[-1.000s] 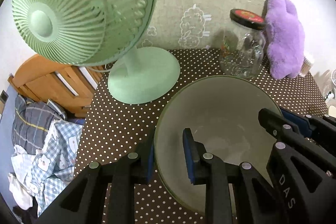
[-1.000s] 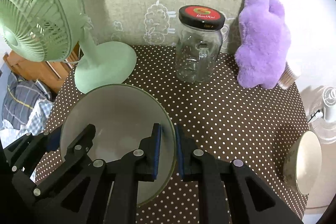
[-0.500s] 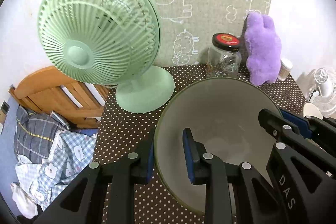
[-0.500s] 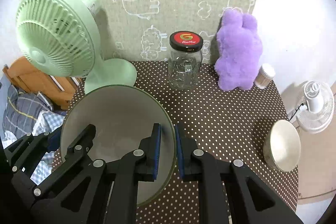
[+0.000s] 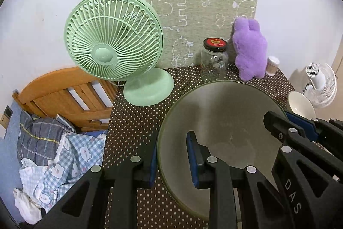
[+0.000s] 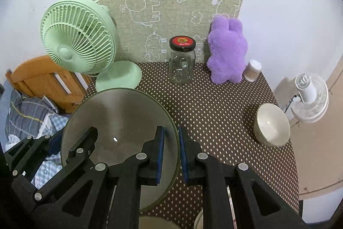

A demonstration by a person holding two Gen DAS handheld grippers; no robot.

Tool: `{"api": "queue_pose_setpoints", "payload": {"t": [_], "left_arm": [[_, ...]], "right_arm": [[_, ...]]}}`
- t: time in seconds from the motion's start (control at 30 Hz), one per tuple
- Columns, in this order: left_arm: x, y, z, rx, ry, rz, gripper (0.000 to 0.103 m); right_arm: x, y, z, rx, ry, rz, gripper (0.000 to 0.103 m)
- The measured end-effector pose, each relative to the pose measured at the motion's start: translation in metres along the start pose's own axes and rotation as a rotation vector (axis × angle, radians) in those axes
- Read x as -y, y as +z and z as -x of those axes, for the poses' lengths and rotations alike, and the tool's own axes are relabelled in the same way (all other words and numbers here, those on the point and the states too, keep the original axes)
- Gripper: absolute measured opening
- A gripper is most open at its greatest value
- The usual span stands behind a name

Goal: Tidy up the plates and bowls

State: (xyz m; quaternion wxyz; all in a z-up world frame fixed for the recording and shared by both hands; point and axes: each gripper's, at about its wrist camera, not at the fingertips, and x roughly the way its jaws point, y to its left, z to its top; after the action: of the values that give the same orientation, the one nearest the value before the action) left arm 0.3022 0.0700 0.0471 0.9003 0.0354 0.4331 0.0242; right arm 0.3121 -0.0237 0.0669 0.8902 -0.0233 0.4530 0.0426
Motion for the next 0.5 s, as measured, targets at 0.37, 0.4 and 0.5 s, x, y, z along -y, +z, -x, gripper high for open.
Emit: {"api": "queue_pose_setpoints", "payload": {"t": [0.37, 0.4, 0.5], "left_arm": [[0.002, -0.039, 0.039, 0.028, -0.029, -0.032, 0.023], [0.003, -0.042, 0.041, 0.028, -0.033, -0.034, 0.023], [0.004, -0.055, 0.047, 0.024, -0.051, -0.039, 0.023]], "right_arm": [[0.000, -0.046, 0.043, 0.020, -0.028, -0.038, 0.017], [0.000, -0.050, 0.046, 0.020, -0.031, -0.039, 0.017], [0.000, -0.064, 0.054, 0.021, -0.048, -0.045, 0.017]]}}
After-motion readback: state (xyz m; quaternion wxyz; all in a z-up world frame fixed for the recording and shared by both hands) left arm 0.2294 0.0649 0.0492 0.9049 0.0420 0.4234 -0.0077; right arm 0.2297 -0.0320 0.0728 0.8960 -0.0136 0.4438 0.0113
